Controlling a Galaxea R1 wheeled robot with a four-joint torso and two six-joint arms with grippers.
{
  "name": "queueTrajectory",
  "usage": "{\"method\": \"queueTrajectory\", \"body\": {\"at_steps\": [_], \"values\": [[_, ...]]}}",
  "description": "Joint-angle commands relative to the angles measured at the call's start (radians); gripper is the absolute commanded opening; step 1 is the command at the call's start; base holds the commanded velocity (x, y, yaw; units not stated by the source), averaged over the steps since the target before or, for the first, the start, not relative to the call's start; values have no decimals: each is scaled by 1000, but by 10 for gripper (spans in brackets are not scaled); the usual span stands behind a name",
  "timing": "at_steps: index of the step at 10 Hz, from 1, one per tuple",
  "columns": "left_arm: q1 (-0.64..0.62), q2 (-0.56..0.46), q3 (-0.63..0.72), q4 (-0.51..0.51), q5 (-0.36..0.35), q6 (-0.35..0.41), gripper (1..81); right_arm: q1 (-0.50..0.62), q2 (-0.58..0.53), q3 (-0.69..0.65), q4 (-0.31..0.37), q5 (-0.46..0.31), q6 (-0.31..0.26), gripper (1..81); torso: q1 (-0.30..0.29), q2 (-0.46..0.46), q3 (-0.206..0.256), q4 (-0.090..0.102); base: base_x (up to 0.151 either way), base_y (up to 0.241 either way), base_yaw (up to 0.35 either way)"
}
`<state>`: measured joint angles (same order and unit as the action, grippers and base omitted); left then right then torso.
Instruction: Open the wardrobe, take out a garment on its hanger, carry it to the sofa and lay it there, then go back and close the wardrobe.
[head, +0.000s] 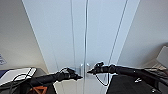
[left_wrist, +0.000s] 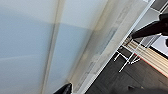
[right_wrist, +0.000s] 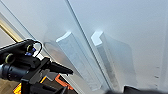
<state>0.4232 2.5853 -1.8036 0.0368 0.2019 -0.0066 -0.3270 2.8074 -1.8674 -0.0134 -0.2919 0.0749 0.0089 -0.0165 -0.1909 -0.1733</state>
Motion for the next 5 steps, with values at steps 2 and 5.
{"method": "queueTrajectory", "body": {"at_steps": [2, 5], "values": [[-152, 53, -60, -9, -4, -4, 811, 163, 26, -51, -5, 30, 3, 811, 0, 0, 0, 0, 0, 0, 0], [-154, 102, -137, -6, -16, -4, 811, 176, 48, -114, -2, 30, 3, 811, 0, 0, 0, 0, 0, 0, 0]]}}
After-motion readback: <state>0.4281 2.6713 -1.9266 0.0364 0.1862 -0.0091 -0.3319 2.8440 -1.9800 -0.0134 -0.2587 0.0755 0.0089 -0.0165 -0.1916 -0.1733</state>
